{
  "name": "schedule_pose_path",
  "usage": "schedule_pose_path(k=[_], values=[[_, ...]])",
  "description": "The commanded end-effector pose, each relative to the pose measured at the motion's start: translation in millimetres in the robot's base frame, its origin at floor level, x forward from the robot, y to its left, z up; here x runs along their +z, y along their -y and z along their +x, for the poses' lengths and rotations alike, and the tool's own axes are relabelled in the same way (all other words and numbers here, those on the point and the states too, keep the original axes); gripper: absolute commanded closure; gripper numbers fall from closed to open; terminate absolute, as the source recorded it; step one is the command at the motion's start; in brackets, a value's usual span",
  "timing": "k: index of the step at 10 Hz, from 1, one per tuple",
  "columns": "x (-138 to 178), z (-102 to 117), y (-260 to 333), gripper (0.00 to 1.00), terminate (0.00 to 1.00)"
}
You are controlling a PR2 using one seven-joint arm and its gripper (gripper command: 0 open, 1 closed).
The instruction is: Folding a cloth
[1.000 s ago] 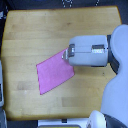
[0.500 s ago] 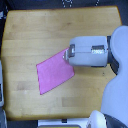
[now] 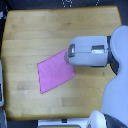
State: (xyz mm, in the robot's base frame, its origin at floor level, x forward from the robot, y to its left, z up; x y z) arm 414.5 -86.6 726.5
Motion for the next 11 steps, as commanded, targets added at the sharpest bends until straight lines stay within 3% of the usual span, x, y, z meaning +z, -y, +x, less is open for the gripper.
schedule_pose_path(k=[1,7,11], values=[[6.6,5.2,0.0,1.00,0.00],[13.7,1.7,7.6,1.00,0.00],[34.6,4.8,5.4,1.00,0.00]])
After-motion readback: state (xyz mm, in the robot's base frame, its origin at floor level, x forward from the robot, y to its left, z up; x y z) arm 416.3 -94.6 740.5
